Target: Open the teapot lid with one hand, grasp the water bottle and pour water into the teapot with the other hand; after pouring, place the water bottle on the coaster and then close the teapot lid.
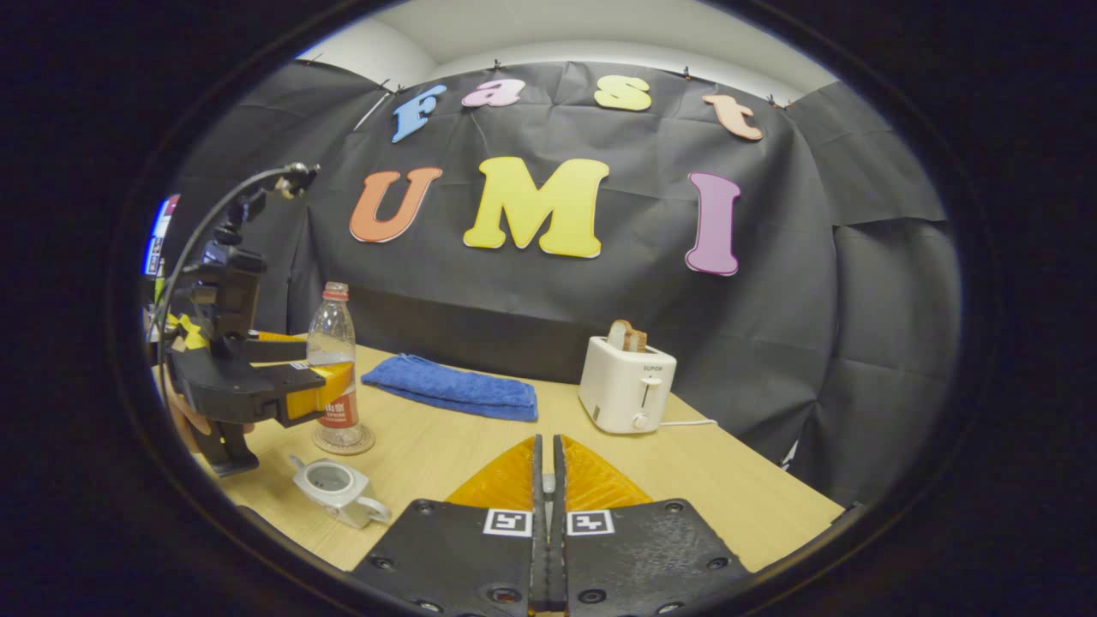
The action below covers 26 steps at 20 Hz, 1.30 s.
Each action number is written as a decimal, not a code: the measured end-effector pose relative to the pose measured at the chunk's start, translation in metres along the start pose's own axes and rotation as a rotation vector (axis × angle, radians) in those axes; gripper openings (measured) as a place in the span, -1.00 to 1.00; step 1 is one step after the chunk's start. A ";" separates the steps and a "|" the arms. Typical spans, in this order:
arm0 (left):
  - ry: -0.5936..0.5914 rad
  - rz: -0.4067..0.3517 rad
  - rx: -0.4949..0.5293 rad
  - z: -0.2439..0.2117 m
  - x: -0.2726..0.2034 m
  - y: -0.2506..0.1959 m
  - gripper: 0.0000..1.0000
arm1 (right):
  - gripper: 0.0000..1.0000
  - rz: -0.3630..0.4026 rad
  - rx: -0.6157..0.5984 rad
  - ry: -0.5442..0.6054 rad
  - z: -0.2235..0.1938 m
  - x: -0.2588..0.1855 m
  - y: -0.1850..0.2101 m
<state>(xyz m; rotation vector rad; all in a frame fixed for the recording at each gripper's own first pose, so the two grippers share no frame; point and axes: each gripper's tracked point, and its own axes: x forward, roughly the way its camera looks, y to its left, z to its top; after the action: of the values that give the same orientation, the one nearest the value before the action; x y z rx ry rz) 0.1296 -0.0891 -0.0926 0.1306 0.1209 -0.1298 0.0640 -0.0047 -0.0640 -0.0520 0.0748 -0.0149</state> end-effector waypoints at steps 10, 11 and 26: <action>-0.036 0.046 -0.025 0.015 -0.109 0.024 0.91 | -1.00 0.275 0.028 0.002 -0.011 -0.003 0.088; -0.030 0.030 -0.035 0.012 -0.119 0.024 0.92 | -1.00 0.292 0.032 0.007 -0.012 -0.002 0.094; -0.025 0.091 -0.138 0.026 -0.132 0.106 0.92 | -0.98 0.427 0.085 0.088 -0.031 0.012 0.180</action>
<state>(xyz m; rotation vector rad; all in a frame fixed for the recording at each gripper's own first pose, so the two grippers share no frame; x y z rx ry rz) 0.0168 0.0278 -0.0369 -0.0033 0.0985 -0.0319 0.0758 0.1732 -0.1048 0.0508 0.1719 0.4069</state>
